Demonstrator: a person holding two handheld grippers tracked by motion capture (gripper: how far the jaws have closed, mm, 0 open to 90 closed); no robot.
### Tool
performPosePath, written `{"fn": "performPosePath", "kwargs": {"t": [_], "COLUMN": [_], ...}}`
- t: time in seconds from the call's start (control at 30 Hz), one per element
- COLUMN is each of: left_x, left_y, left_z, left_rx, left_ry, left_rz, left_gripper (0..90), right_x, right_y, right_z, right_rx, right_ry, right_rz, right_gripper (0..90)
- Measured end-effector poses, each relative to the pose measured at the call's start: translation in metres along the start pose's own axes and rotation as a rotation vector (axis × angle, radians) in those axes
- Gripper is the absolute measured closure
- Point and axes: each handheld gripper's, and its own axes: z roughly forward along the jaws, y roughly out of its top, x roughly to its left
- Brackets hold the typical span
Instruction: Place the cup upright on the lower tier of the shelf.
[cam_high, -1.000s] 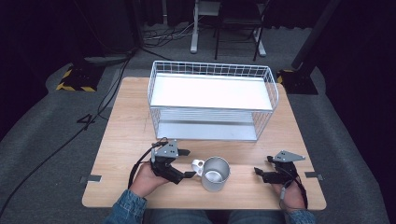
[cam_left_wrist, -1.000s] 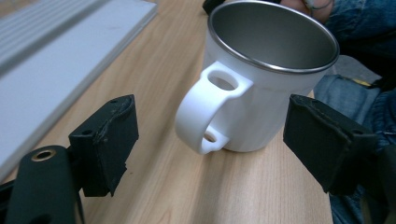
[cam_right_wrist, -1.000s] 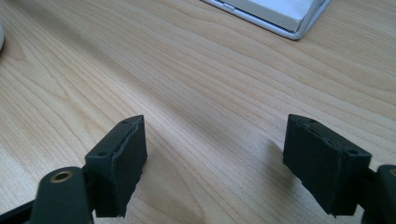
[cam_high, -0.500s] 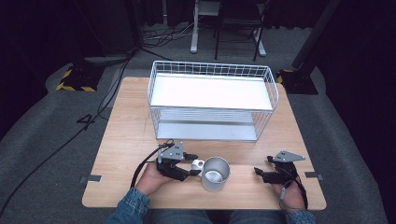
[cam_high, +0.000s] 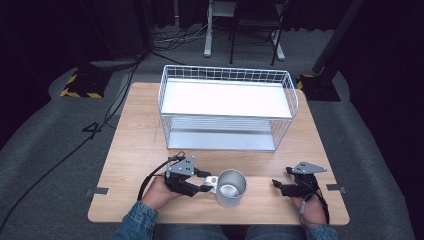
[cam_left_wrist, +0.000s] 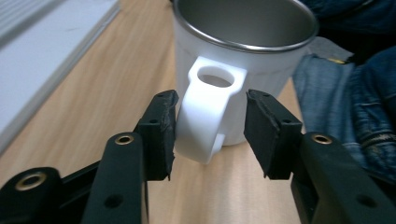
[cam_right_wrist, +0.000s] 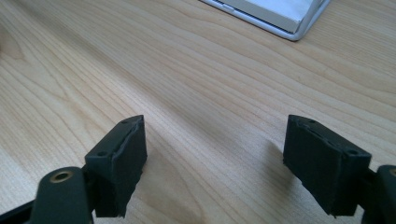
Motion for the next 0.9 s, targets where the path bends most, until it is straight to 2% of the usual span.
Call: {"fn": "performPosePath", "kwargs": {"t": [0.1, 0.27, 0.43, 0.53, 0.6, 0.67, 0.8, 0.9], "left_x": [-0.006, -0.009, -0.011, -0.012, -0.014, -0.016, -0.017, -0.019], "left_y": [0.002, 0.006, 0.011, 0.012, 0.013, 0.014, 0.015, 0.015], "left_z": [0.002, 0.006, 0.01, 0.011, 0.012, 0.012, 0.011, 0.011], "left_rx": [0.018, 0.049, 0.09, 0.09, 0.091, 0.086, 0.072, 0.057], "left_ry": [-0.029, -0.03, -0.035, -0.041, -0.041, -0.022, -0.013, 0.01], "left_rz": [0.029, 0.024, 0.003, 0.001, 0.015, 0.022, 0.015, 0.003], "left_gripper": [59.9, 61.6, 67.7, 69.4, 70.4, 71.1, 71.5, 71.5], "right_x": [0.0, 0.0, 0.0, 0.001, 0.001, 0.001, 0.001, 0.001], "right_y": [0.0, 0.0, 0.0, 0.0, 0.0, 0.0, 0.0, 0.0], "right_z": [0.0, 0.0, 0.0, 0.0, 0.0, 0.0, 0.0, 0.0], "right_rx": [0.0, -0.001, -0.002, -0.002, -0.002, -0.003, -0.002, -0.002], "right_ry": [-0.001, -0.001, -0.003, -0.004, -0.004, -0.006, -0.006, -0.007], "right_rz": [-0.001, -0.001, -0.003, -0.003, -0.004, -0.003, 0.0, -0.001], "right_gripper": [21.6, 21.6, 21.6, 21.6, 21.6, 21.6, 21.6, 21.6]}}
